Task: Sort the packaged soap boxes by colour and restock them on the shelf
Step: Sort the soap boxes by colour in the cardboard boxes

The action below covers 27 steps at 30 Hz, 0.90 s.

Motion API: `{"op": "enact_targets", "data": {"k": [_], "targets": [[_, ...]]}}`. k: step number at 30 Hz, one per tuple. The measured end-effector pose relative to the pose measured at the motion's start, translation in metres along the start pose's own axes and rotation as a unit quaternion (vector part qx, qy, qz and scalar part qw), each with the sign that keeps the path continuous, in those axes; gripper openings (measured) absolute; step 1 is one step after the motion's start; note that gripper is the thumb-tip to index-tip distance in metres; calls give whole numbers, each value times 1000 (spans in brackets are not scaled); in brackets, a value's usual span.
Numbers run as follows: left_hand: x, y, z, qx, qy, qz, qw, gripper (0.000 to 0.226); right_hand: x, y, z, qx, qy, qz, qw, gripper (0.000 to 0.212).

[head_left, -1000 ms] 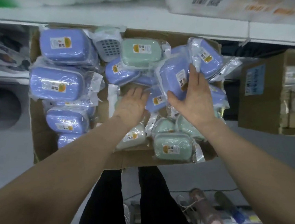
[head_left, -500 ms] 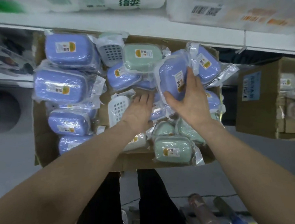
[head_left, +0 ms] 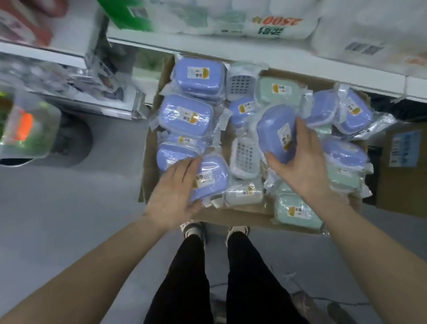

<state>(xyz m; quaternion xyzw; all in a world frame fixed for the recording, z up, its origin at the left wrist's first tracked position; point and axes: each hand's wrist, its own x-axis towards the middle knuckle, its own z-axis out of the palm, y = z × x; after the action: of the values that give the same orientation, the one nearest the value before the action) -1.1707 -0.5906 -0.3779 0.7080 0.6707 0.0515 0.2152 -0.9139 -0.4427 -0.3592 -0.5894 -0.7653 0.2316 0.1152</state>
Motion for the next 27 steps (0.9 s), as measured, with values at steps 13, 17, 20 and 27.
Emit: {"op": "enact_targets", "data": {"k": [13, 17, 20, 27], "targets": [[-29, -78, 40, 78, -92, 49, 992, 75, -5, -100, 128, -160, -178, -221, 945, 91], [-45, -88, 28, 68, -33, 30, 997, 55, 4, -108, 151, -189, -185, -212, 941, 89], [-42, -93, 15, 61, 14, 38, 997, 48, 7, -109, 153, -200, -199, -221, 934, 87], [28, -78, -6, 82, 60, 91, 991, 55, -2, -77, 121, -120, -149, -217, 957, 66]]}}
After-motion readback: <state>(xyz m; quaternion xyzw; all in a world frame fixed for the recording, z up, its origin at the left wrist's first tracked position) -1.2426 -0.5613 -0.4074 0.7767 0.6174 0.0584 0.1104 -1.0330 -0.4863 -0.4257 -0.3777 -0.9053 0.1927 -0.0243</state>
